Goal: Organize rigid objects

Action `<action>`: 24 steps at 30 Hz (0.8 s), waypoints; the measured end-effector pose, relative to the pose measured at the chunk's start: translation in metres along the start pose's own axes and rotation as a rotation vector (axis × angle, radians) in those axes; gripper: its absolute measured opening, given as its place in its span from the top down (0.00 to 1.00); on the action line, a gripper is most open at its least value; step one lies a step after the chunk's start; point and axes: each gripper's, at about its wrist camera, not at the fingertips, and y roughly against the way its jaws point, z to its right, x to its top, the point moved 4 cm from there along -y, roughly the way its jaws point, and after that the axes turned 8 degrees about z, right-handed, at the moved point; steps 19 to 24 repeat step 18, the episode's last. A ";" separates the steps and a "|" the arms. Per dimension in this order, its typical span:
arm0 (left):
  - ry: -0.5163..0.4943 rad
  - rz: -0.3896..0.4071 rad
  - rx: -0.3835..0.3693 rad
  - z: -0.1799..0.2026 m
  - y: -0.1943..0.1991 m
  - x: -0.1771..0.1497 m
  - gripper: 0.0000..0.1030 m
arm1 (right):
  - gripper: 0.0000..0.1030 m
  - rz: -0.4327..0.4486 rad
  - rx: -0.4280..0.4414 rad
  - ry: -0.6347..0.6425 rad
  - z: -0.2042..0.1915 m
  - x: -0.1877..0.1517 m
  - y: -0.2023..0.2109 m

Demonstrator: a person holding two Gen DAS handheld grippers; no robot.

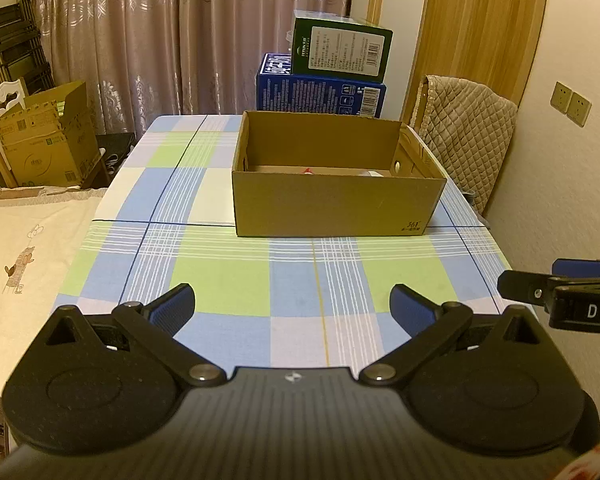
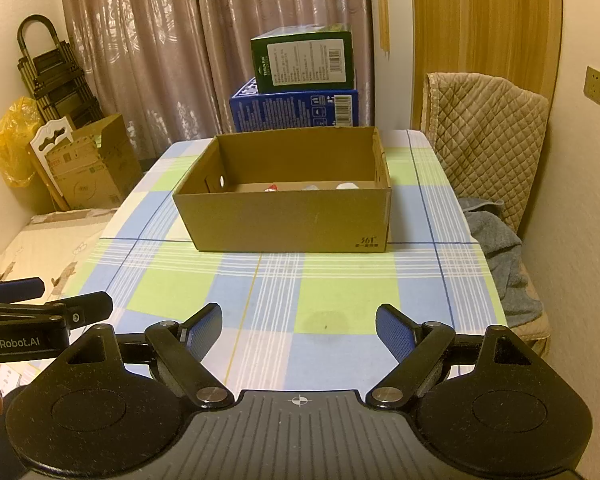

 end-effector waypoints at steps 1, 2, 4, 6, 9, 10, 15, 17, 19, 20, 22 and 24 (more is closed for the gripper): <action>0.000 -0.001 -0.001 0.000 0.000 0.000 0.01 | 0.21 0.000 -0.001 -0.001 0.000 0.000 0.000; 0.000 0.000 -0.003 0.000 0.000 0.000 0.01 | 0.21 0.000 -0.001 -0.002 0.000 0.000 0.000; -0.001 -0.001 -0.007 0.001 0.000 0.000 0.01 | 0.21 -0.001 -0.002 -0.003 0.001 0.001 -0.001; -0.001 -0.002 -0.008 0.002 -0.001 0.000 0.01 | 0.21 -0.002 -0.003 -0.004 0.002 0.001 0.000; -0.001 -0.004 -0.009 0.002 -0.001 -0.001 0.01 | 0.21 -0.003 -0.004 -0.005 0.002 0.001 0.000; 0.000 -0.004 -0.010 0.002 -0.001 -0.001 0.01 | 0.21 -0.002 -0.004 -0.005 0.003 0.001 0.000; 0.010 0.016 -0.018 0.002 0.002 0.000 0.01 | 0.21 0.002 -0.006 -0.008 0.004 0.001 0.001; 0.007 0.017 -0.031 0.002 0.002 0.000 0.01 | 0.21 0.003 -0.006 -0.009 0.004 0.001 0.001; 0.002 0.016 -0.030 0.002 0.002 0.000 0.01 | 0.21 0.003 -0.005 -0.009 0.004 0.001 0.001; 0.002 0.016 -0.030 0.002 0.002 0.000 0.01 | 0.21 0.003 -0.005 -0.009 0.004 0.001 0.001; 0.002 0.016 -0.030 0.002 0.002 0.000 0.01 | 0.21 0.003 -0.005 -0.009 0.004 0.001 0.001; 0.002 0.016 -0.030 0.002 0.002 0.000 0.01 | 0.21 0.003 -0.005 -0.009 0.004 0.001 0.001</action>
